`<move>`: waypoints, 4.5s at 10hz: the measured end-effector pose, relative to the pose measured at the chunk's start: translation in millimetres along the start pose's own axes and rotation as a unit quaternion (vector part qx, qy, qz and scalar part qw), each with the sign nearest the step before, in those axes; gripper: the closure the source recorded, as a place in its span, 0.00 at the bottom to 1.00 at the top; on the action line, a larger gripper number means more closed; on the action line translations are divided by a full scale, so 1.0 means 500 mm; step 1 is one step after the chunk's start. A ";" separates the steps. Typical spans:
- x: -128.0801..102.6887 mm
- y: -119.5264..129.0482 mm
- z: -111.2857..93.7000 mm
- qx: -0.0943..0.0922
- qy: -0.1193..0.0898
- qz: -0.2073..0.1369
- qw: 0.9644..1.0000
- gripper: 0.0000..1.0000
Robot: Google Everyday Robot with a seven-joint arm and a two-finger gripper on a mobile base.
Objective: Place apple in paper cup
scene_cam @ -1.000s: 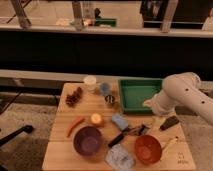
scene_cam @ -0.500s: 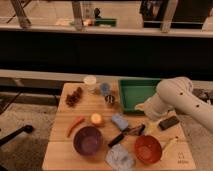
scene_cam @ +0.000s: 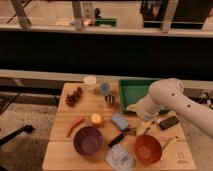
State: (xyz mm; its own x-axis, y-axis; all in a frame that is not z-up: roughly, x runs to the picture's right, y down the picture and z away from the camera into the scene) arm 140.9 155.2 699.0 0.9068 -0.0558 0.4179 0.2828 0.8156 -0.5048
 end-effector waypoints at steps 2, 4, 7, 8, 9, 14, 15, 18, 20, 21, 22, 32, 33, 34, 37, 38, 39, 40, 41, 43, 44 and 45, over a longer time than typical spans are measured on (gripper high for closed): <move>-0.016 -0.001 0.013 -0.002 -0.003 -0.011 1.000 0.20; -0.044 -0.004 0.031 -0.002 -0.009 -0.033 0.999 0.20; -0.082 -0.011 0.053 0.000 -0.020 -0.060 0.998 0.20; -0.089 -0.012 0.058 0.001 -0.022 -0.064 0.998 0.20; -0.098 -0.015 0.064 0.003 -0.024 -0.069 0.997 0.20; -0.137 -0.028 0.101 0.020 -0.039 -0.093 0.995 0.20; -0.149 -0.029 0.110 0.022 -0.041 -0.098 0.994 0.20; -0.197 -0.040 0.139 0.025 -0.049 -0.113 0.992 0.20; -0.216 -0.051 0.154 0.029 -0.049 -0.120 0.991 0.20; -0.227 -0.063 0.164 0.031 -0.048 -0.123 0.991 0.20; -0.234 -0.073 0.169 0.033 -0.048 -0.126 0.990 0.20; -0.251 -0.155 0.240 0.047 -0.047 -0.130 0.989 0.20; -0.248 -0.160 0.245 0.048 -0.045 -0.131 0.989 0.20; -0.245 -0.162 0.253 0.048 -0.044 -0.133 0.989 0.20; -0.247 -0.169 0.280 0.044 -0.045 -0.137 0.989 0.20; -0.249 -0.171 0.286 0.043 -0.045 -0.138 0.988 0.20; -0.250 -0.173 0.294 0.041 -0.046 -0.138 0.988 0.20; -0.253 -0.177 0.300 0.040 -0.047 -0.139 0.988 0.20; -0.254 -0.181 0.308 0.039 -0.049 -0.138 0.988 0.20; -0.256 -0.192 0.316 0.036 -0.046 -0.131 0.990 0.20; -0.256 -0.202 0.321 0.033 -0.042 -0.125 0.991 0.20; -0.256 -0.210 0.322 0.034 -0.040 -0.122 0.991 0.20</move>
State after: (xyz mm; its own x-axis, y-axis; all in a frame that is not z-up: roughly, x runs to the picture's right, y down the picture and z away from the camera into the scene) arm -55.4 169.4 820.3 0.7858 -0.2127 0.5807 0.4664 0.8205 -0.3306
